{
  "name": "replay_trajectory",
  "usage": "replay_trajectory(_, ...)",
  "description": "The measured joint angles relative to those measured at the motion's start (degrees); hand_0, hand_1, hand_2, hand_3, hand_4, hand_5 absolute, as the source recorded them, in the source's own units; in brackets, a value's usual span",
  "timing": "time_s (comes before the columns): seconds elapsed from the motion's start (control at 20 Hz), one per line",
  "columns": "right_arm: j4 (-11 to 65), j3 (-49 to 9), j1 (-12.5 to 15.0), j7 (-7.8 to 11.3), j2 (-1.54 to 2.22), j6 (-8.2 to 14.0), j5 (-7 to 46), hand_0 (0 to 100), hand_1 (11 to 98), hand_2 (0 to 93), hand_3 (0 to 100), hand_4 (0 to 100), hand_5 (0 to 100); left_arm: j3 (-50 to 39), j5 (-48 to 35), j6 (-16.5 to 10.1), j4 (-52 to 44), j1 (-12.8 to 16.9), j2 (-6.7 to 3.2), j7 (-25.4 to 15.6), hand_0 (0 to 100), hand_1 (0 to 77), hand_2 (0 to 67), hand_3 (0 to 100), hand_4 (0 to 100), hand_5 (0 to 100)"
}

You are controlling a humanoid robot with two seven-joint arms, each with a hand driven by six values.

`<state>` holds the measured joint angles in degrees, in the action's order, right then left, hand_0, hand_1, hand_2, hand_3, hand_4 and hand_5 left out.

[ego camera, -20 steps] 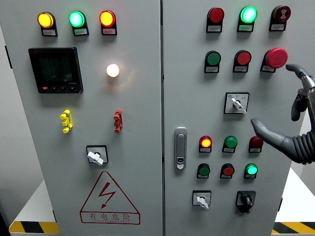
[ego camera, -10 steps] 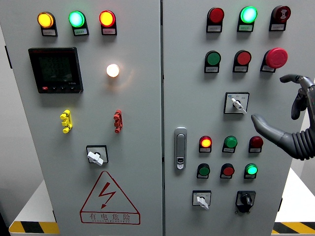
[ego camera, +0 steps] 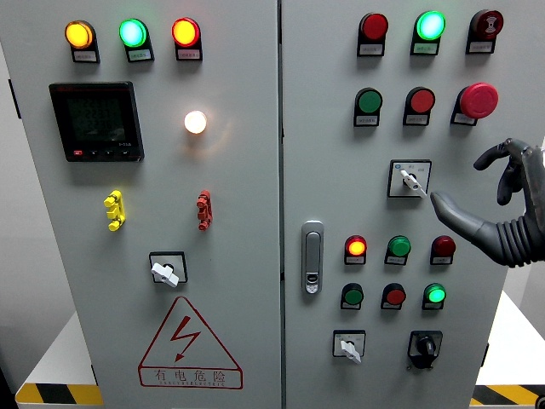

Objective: Rotate and turn off gray switch
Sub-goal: 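Move the right hand toward the white rotary switch knob below the red mushroom button, then close the right hand's fingers around the white switch knob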

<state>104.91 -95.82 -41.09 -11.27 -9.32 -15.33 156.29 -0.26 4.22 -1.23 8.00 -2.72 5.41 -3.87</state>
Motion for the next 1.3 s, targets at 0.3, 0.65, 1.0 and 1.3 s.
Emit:
replay_trajectory(0.3, -1.62, 1.04, -0.69, -1.94, 0.0, 0.11, -0.09, 0, 35.5, 57.1, 89, 73, 94, 0.0, 0.0, 0.0, 0.0, 0.0, -0.04, 0.0, 0, 0.0, 13.2, 18, 10, 12)
replay_trajectory(0.65, -3.93, 3.66, -1.77, -3.96, 0.0, 0.37, -0.11, 0, 34.9, 58.3, 89, 73, 94, 0.0, 0.0, 0.0, 0.0, 0.0, 0.03, 0.0, 0, 0.0, 13.2, 18, 9, 12)
replay_trajectory(1.0, -5.83, 5.18, -2.95, -5.0, 0.04, 0.72, -0.11, 0, 33.8, 59.3, 90, 73, 94, 0.0, 0.0, 0.0, 0.0, 0.0, -0.03, 0.0, 0, 0.0, 13.2, 18, 10, 12)
replay_trajectory(1.3, -6.88, 5.53, -3.1, -5.16, 0.05, 0.82, -0.11, 0, 33.0, 59.7, 90, 74, 95, 0.0, 0.0, 0.0, 0.0, 0.0, 0.0, 0.0, 0, 0.0, 13.2, 18, 10, 12)
